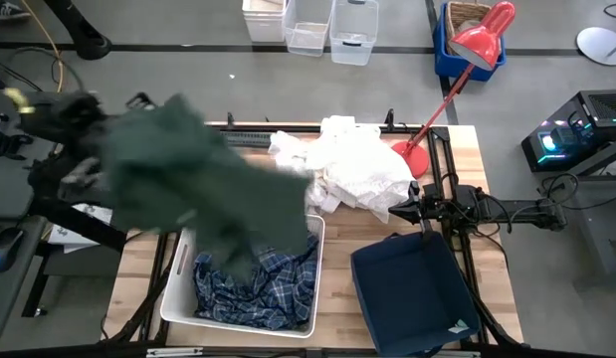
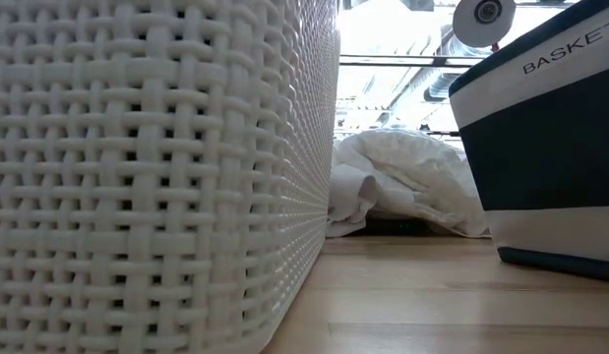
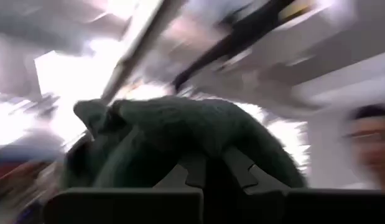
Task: Sort clothes
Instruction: Put the green shirt into the white bin
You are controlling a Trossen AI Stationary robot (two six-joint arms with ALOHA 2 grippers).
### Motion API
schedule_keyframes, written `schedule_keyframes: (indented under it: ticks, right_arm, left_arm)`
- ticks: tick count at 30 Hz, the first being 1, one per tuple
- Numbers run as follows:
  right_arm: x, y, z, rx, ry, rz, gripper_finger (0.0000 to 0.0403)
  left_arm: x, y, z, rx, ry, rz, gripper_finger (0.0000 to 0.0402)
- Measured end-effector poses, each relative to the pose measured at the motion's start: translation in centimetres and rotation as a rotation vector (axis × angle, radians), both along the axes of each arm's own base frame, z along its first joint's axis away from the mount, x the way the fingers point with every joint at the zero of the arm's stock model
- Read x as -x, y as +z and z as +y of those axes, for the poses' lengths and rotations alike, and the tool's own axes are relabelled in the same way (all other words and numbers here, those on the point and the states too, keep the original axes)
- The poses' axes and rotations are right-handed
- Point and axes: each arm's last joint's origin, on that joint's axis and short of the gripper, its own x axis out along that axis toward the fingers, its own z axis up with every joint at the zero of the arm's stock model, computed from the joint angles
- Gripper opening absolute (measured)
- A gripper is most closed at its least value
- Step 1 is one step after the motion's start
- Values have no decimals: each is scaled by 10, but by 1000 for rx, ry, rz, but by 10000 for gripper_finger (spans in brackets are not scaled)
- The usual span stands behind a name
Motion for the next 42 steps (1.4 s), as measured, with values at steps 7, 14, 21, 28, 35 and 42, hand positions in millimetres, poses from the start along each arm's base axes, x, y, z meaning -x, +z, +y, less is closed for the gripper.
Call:
schedule_keyframes:
  ticks: [7, 14, 21, 28, 35, 42]
  right_arm:
    - [0, 0, 0, 0, 0, 0, 0]
    - [0, 0, 0, 0, 0, 0, 0]
    - [0, 0, 0, 0, 0, 0, 0]
    - [0, 0, 0, 0, 0, 0, 0]
    - [0, 0, 0, 0, 0, 0, 0]
    - [0, 0, 0, 0, 0, 0, 0]
  left_arm:
    - [-9, -9, -11, 23, -70, 127, 1]
    - [-48, -45, -9, 95, 214, 517, 1]
    - [-87, -61, -24, 60, 75, 647, 1]
    - [-77, -63, -45, 101, -178, 738, 1]
    - [-55, -70, -57, 203, -293, 926, 1]
    - [-63, -111, -64, 201, -85, 1323, 1]
